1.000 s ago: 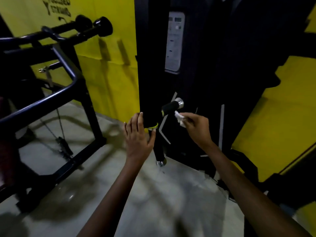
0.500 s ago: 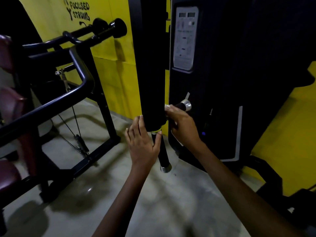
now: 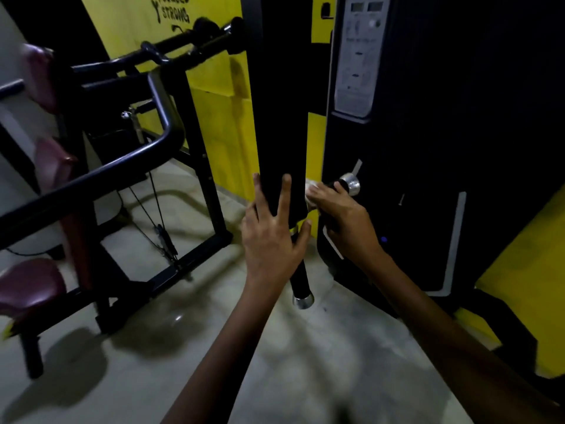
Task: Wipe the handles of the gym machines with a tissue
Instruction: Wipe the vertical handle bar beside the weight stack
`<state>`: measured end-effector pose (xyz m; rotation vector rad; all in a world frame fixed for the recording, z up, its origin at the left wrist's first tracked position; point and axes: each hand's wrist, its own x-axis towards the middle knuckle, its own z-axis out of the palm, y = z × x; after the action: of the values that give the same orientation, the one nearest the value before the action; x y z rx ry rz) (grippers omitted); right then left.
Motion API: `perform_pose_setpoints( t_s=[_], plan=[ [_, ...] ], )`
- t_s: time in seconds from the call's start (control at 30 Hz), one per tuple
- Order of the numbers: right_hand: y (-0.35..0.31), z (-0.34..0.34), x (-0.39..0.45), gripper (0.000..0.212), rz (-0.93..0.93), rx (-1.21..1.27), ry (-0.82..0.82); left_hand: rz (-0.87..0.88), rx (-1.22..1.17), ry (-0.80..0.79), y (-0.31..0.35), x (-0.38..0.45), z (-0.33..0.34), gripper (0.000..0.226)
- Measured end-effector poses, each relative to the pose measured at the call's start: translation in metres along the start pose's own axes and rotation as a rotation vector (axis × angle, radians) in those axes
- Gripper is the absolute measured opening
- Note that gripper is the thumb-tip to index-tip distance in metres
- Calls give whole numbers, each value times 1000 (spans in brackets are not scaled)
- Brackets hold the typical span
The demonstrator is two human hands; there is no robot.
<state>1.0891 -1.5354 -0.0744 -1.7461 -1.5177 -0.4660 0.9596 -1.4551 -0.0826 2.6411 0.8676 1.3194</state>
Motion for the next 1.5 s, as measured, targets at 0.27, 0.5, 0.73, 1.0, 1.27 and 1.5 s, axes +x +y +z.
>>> perform_pose_setpoints(
  t_s=[0.27, 0.5, 0.73, 1.0, 1.27, 1.5],
  plan=[
    [3, 0, 22, 40, 22, 34, -56, -60, 53, 36, 4, 0, 3, 76],
    [29, -18, 20, 37, -164, 16, -16, -87, 55, 58, 8, 1, 0, 69],
    [9, 3, 14, 44, -97, 84, -98, -97, 52, 89, 10, 1, 5, 64],
    [15, 7, -1, 50, -179, 159, -38, -91, 22, 130, 9, -1, 8, 56],
    [15, -1, -7, 44, -342, 151, 137, -117, -58, 104, 10, 0, 9, 60],
    [47, 21, -42, 42, -488, 10, -83, -117, -77, 110, 10, -2, 7, 61]
  ],
)
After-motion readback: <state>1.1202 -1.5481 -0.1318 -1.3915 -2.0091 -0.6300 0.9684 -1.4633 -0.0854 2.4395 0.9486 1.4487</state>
